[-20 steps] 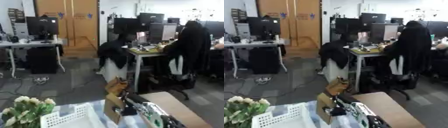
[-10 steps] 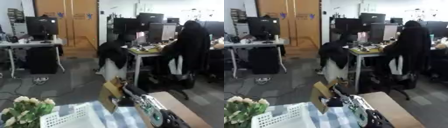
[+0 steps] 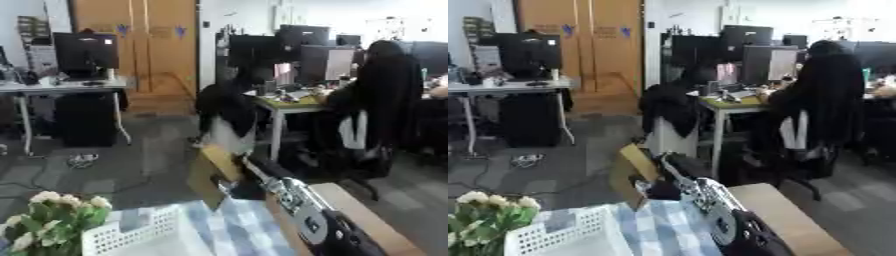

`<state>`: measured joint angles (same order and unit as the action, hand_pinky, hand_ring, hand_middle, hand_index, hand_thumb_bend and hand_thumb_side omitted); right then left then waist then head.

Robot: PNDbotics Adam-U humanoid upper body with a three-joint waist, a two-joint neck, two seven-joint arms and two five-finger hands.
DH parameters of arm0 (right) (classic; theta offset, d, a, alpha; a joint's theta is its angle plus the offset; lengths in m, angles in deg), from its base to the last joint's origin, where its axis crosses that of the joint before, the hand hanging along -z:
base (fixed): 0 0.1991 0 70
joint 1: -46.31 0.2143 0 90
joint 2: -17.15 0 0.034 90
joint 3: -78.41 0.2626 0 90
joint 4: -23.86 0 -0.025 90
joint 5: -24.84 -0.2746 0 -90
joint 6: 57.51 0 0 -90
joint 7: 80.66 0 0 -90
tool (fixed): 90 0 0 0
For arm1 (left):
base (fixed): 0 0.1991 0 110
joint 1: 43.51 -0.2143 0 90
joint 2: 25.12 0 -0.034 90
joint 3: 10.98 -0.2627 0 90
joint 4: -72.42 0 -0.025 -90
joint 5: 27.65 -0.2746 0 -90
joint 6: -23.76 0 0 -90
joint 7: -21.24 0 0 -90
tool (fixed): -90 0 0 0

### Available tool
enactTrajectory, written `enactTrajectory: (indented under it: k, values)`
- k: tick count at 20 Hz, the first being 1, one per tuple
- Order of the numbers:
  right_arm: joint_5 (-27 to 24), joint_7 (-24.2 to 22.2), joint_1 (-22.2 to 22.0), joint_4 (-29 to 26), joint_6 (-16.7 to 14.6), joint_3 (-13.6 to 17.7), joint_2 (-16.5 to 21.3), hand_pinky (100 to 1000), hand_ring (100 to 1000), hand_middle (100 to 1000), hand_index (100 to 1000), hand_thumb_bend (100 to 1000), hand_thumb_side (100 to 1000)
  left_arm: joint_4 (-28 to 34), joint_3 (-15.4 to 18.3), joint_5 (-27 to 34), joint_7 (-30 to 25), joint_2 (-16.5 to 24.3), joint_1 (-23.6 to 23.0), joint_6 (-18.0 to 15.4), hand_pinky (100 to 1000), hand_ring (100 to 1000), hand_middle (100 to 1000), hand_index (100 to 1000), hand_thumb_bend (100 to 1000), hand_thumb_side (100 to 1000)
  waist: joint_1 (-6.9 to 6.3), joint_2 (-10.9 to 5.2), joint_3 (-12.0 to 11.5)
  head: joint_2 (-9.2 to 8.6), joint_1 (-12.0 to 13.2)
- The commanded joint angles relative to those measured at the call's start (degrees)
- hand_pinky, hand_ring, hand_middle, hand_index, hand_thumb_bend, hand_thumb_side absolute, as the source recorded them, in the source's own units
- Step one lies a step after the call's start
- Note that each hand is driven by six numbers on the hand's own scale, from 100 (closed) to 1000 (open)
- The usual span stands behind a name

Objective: Pick up objects on the table and place them in the box.

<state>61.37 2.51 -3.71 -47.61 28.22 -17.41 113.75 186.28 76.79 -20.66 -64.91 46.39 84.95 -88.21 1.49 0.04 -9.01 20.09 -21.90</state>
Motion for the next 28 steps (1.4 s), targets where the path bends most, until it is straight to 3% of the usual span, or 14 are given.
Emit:
enactTrajectory:
  k: [1, 11, 20, 28]
  values:
    - [-1.73, 0.57, 1.74, -3.92, -0.24, -0.26, 2.03, 466, 308, 106, 326, 100, 554, 0.73, 0.27, -0.28, 0.06, 0.10, 1.03, -0.11, 778, 965, 890, 988, 100, 798, -0.60, -0.45, -0.03, 0.84, 0.66]
    - [-3.25, -0.35, 1.43, -8.85, -1.12, -3.09, 1.10, 469, 310, 111, 330, 100, 564, 0.73, 0.06, -0.35, -0.03, -0.20, 1.44, -0.28, 779, 965, 891, 988, 100, 792, -0.30, -0.32, -0.68, 2.30, 2.98]
    - [0.79, -0.60, 0.43, -4.21, -3.41, -4.37, -0.97, 469, 309, 112, 332, 100, 583, 0.73, -0.05, -0.29, -0.18, -0.95, 2.32, -0.62, 779, 964, 891, 989, 100, 786, 0.03, 0.36, -1.55, 4.22, 4.45]
    - [5.27, 0.24, -0.07, 1.28, -6.78, -5.04, -2.68, 473, 312, 116, 335, 100, 595, 0.73, 0.00, -0.33, -0.11, -1.87, 3.34, -1.11, 779, 963, 891, 989, 100, 782, 0.39, 1.17, -2.56, 4.84, 3.18]
